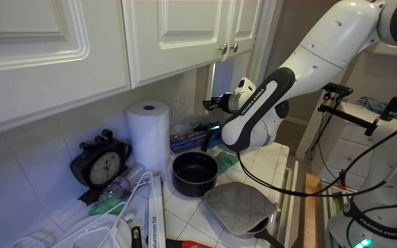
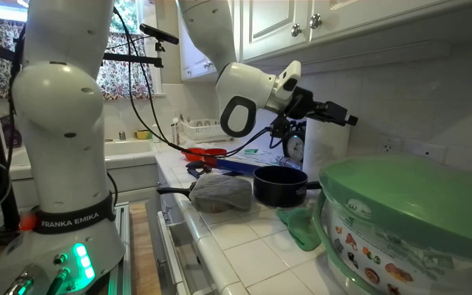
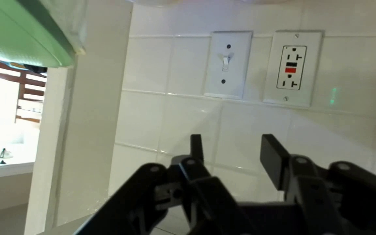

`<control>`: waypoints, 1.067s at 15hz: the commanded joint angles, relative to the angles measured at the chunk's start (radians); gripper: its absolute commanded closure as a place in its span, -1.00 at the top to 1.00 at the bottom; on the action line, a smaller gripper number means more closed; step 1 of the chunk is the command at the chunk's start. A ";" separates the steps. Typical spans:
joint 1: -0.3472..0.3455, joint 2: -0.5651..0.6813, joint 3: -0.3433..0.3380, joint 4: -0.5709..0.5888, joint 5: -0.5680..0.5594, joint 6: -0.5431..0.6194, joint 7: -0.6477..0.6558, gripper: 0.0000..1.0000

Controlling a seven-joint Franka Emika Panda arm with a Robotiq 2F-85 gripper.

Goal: Turn the overhead lights off

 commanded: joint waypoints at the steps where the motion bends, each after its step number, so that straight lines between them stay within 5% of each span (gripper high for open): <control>1: 0.015 -0.130 0.079 -0.073 0.204 -0.054 -0.171 0.64; 4: 0.063 -0.243 0.080 -0.096 0.373 -0.156 -0.327 0.98; 11: 0.059 -0.455 0.081 -0.044 0.860 -0.507 -0.803 1.00; 16: 0.120 -0.444 0.019 -0.006 1.259 -0.646 -1.121 1.00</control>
